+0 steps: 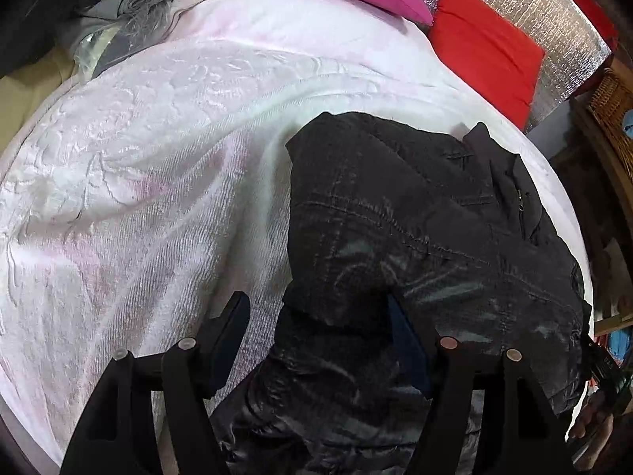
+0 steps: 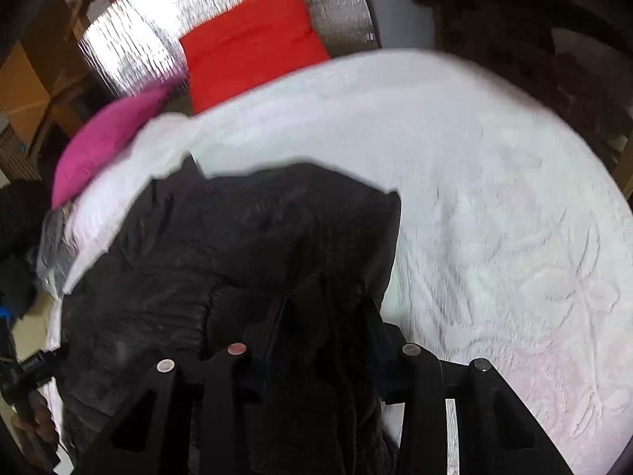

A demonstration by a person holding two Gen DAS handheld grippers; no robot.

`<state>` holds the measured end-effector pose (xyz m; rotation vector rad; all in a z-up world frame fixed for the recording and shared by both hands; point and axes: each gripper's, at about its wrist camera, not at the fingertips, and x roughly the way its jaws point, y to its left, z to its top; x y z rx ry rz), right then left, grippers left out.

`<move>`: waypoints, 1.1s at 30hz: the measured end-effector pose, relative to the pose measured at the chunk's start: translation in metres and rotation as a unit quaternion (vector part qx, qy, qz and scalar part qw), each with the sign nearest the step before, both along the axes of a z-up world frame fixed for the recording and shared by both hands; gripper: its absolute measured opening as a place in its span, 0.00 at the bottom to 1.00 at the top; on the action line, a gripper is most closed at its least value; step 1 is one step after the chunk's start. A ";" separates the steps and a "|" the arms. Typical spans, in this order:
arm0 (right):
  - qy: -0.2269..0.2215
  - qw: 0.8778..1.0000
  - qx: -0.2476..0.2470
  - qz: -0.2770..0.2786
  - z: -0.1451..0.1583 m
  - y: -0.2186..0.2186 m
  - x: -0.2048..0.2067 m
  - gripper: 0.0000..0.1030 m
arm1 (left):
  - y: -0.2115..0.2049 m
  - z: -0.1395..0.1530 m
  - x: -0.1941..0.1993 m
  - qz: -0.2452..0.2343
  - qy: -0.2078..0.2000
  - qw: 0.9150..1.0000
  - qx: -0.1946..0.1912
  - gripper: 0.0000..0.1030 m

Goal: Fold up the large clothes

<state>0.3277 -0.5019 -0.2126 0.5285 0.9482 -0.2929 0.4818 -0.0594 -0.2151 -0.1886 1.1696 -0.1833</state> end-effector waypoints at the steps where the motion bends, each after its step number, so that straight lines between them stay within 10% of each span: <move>1: 0.001 1.000 0.004 -0.002 0.001 -0.001 -0.001 0.45 | 0.001 0.002 -0.003 0.000 0.000 1.000 0.000 0.69; 10: -0.040 0.998 -0.028 0.028 0.047 0.021 -0.052 0.57 | -0.004 0.040 -0.049 -0.029 -0.096 0.995 0.021 0.69; 15: -0.063 0.993 -0.084 0.062 0.057 0.055 -0.059 0.45 | -0.028 0.045 -0.071 -0.093 -0.116 0.989 0.014 0.69; 24: 0.053 0.988 -0.084 0.120 0.016 0.082 -0.040 0.38 | -0.056 0.015 -0.076 -0.136 -0.074 0.985 0.078 0.69; 33: -0.067 0.985 -0.056 0.147 0.057 0.104 -0.033 0.38 | -0.067 0.045 -0.093 -0.181 -0.115 0.977 0.020 0.69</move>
